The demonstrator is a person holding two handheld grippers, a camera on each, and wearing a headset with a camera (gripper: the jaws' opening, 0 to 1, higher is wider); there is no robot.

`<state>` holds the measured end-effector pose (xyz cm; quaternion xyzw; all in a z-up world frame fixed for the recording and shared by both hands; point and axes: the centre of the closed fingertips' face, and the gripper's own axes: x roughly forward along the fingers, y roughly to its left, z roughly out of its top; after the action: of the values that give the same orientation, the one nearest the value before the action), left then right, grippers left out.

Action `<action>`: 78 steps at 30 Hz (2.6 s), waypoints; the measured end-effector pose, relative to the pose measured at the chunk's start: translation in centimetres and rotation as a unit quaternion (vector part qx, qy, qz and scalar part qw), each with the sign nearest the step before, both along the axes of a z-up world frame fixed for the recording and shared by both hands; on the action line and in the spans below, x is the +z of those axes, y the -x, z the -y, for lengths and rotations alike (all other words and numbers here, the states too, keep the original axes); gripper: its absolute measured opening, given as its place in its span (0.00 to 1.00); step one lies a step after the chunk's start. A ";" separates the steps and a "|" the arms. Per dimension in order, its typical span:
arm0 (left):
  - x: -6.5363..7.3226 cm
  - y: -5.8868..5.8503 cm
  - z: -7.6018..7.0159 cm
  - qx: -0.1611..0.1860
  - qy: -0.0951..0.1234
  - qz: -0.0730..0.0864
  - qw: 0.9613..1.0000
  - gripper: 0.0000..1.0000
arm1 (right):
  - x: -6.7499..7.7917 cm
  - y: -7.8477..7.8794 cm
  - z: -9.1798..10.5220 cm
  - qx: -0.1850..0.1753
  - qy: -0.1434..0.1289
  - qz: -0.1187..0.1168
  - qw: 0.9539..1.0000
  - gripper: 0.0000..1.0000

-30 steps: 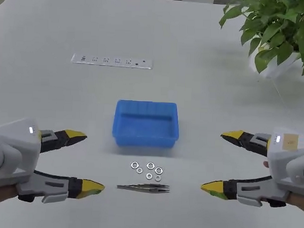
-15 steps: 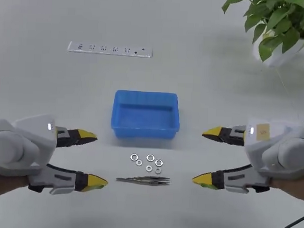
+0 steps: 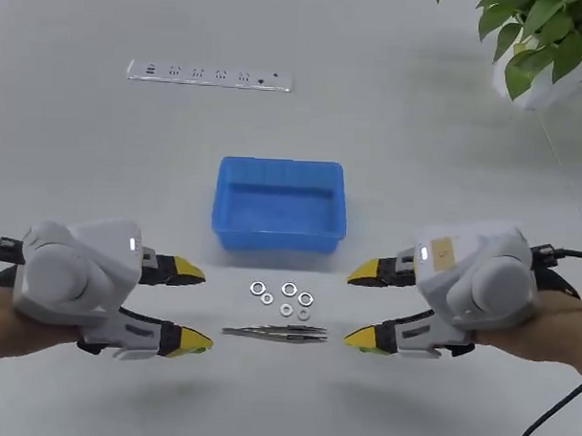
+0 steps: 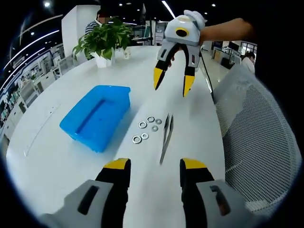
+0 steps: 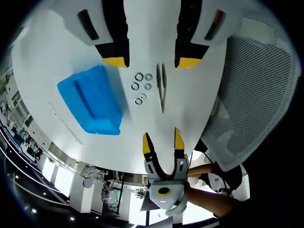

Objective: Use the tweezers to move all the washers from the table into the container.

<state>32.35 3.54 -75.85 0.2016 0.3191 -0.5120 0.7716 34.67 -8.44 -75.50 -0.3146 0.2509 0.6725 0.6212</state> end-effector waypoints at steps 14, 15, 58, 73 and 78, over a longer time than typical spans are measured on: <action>-2.3 0.2 0.8 -0.044 -0.023 -0.015 0.999 0.31 | -2.9 1.6 -1.8 0.063 0.031 -0.010 0.997 0.25; -2.4 0.2 0.9 -0.048 -0.025 -0.014 0.998 0.30 | -3.0 1.7 -1.9 0.065 0.032 -0.009 0.997 0.25; -4.3 0.5 2.3 -0.101 -0.043 -0.022 0.994 0.06 | -5.1 2.0 -3.5 0.081 0.047 0.001 0.996 0.11; -0.9 0.8 2.7 -0.108 -0.035 -0.006 0.994 0.06 | -4.6 2.3 -3.7 0.077 0.041 0.003 0.996 0.12; 0.5 0.8 3.1 -0.109 -0.030 0.000 0.994 0.06 | -4.2 2.5 -3.8 0.076 0.037 0.005 0.996 0.12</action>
<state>31.54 0.45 -75.37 0.2578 0.3105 -0.5833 0.7048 32.17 -4.59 -79.72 -0.3583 0.2479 0.7066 0.5576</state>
